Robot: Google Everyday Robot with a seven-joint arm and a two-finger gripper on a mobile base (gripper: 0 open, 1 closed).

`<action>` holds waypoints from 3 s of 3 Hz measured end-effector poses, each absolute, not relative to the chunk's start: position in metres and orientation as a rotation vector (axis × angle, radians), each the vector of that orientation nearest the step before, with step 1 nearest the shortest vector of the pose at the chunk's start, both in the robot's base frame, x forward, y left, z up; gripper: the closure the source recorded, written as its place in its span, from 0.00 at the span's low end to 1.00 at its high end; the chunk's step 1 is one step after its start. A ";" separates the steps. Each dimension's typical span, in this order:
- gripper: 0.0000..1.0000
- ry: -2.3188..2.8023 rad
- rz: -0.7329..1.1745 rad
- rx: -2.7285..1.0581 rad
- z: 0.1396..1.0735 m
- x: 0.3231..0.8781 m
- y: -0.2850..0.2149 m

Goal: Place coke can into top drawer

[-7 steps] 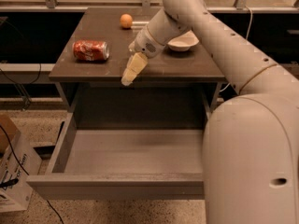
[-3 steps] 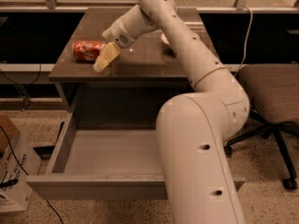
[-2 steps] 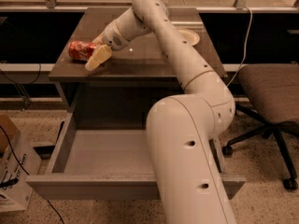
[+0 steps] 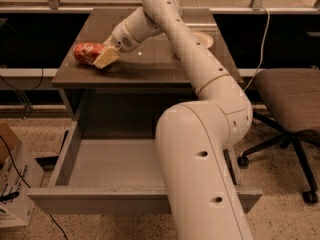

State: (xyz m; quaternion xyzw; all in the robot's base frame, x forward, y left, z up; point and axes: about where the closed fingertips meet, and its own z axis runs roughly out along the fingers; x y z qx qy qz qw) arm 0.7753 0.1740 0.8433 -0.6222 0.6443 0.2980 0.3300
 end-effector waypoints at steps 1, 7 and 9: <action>0.94 1.721 0.719 -1.595 0.861 0.770 0.145; 1.00 2.215 0.844 -1.583 0.754 0.487 0.019; 0.53 2.306 0.861 -1.479 0.650 0.508 0.014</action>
Offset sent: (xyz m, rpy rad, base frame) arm -0.1130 -0.1150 0.0184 -0.1729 0.0486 -0.1288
